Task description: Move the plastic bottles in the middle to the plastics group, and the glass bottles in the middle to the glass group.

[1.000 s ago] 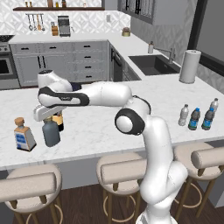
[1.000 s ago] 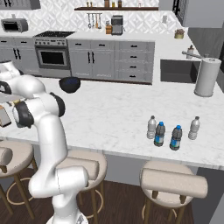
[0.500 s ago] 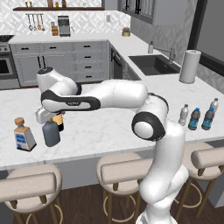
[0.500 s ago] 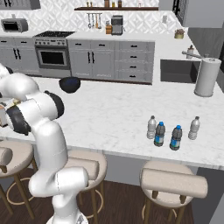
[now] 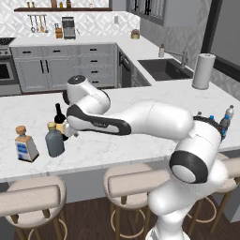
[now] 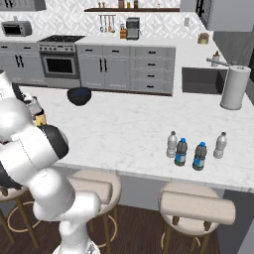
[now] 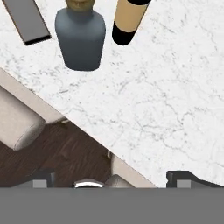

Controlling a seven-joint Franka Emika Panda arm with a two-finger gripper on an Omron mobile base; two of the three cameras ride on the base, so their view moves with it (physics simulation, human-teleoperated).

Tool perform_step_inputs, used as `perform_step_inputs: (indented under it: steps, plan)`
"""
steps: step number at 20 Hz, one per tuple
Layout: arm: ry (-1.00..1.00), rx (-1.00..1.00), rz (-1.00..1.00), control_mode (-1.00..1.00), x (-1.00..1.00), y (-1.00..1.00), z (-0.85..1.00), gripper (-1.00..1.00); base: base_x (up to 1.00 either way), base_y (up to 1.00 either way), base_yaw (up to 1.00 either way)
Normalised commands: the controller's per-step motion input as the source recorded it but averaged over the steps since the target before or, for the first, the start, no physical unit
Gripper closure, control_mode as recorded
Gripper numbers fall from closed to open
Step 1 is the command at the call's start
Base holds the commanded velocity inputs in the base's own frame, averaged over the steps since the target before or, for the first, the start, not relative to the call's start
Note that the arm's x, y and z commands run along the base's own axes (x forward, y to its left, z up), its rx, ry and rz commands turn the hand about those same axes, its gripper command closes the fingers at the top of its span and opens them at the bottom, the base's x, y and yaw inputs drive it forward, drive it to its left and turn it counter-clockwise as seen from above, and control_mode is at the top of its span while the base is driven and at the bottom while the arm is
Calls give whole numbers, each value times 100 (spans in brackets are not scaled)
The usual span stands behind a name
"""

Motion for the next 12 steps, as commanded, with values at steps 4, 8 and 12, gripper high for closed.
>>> perform_step_inputs:
  steps: [4, 8, 12]
  plan:
    - [0, 7, 0, -100, -6, -79, 1, -100, 0, 0, 0]
    - [0, 27, -1, -100, -32, -99, 24, -100, 0, 0, 0]
    - [1, 26, -9, -100, -10, -100, 9, -100, 0, 0, 0]
